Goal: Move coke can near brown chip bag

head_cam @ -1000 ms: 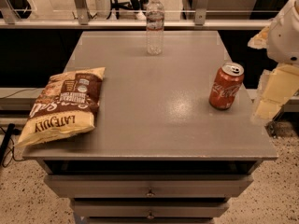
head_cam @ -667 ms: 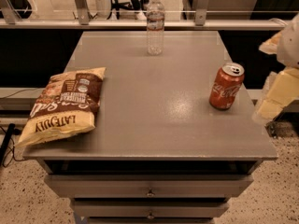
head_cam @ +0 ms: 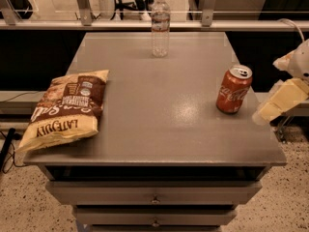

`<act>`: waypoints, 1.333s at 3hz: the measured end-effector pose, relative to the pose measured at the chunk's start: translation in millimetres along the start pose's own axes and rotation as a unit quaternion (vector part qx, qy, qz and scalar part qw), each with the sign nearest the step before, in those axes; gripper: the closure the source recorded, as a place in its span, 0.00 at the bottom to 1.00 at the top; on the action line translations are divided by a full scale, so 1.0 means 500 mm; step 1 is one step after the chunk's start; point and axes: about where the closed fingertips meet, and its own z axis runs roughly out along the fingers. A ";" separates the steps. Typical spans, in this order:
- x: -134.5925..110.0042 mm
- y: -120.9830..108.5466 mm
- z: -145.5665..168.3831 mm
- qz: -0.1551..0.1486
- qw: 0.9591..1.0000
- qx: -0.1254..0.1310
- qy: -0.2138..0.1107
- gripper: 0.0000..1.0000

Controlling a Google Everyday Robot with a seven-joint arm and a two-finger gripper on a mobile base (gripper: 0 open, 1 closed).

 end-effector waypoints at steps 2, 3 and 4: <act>0.002 -0.049 0.054 0.062 0.984 -0.038 -0.163 0.00; -0.013 -0.062 0.074 0.061 0.967 -0.053 -0.241 0.00; -0.040 -0.072 0.069 0.053 0.946 -0.077 -0.312 0.03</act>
Offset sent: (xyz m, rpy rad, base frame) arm 0.0443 -0.0192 -0.0233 0.5827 -0.1981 -0.0306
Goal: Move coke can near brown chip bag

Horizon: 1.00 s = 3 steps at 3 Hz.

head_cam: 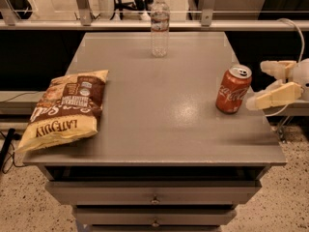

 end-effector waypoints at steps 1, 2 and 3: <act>-0.016 0.005 0.014 -0.001 0.999 -0.019 -0.026 0.07; -0.018 0.039 0.062 -0.002 0.999 -0.047 -0.029 0.23; 0.008 0.058 0.142 0.007 0.997 -0.069 -0.030 0.47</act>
Offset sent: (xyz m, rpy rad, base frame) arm -0.0090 0.0749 -0.0269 0.0922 0.0438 0.1486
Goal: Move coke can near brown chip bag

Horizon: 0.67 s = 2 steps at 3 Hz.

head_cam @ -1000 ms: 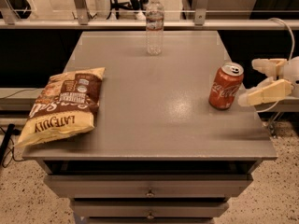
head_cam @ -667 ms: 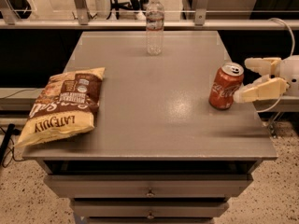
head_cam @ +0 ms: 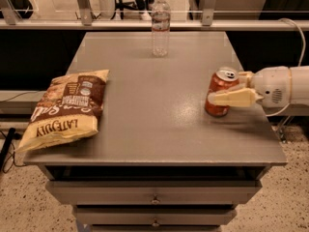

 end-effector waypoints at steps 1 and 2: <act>0.007 -0.004 0.025 0.005 1.000 -0.001 -0.006 0.70; -0.056 -0.030 0.024 -0.007 0.999 0.019 -0.036 0.93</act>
Offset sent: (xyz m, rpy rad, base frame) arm 0.0556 0.0090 0.0667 0.1070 -0.1493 -0.1068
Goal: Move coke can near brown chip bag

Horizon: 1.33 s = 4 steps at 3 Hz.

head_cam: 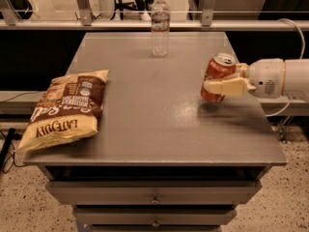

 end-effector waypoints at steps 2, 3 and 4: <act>0.008 0.017 0.028 0.004 1.000 -0.014 0.007 1.00; 0.001 0.049 0.137 -0.003 0.999 -0.043 0.015 1.00; -0.021 0.071 0.245 -0.014 0.997 -0.074 0.014 1.00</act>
Offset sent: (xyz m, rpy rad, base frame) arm -0.0060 0.0213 -0.0149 -0.0077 0.0378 0.0371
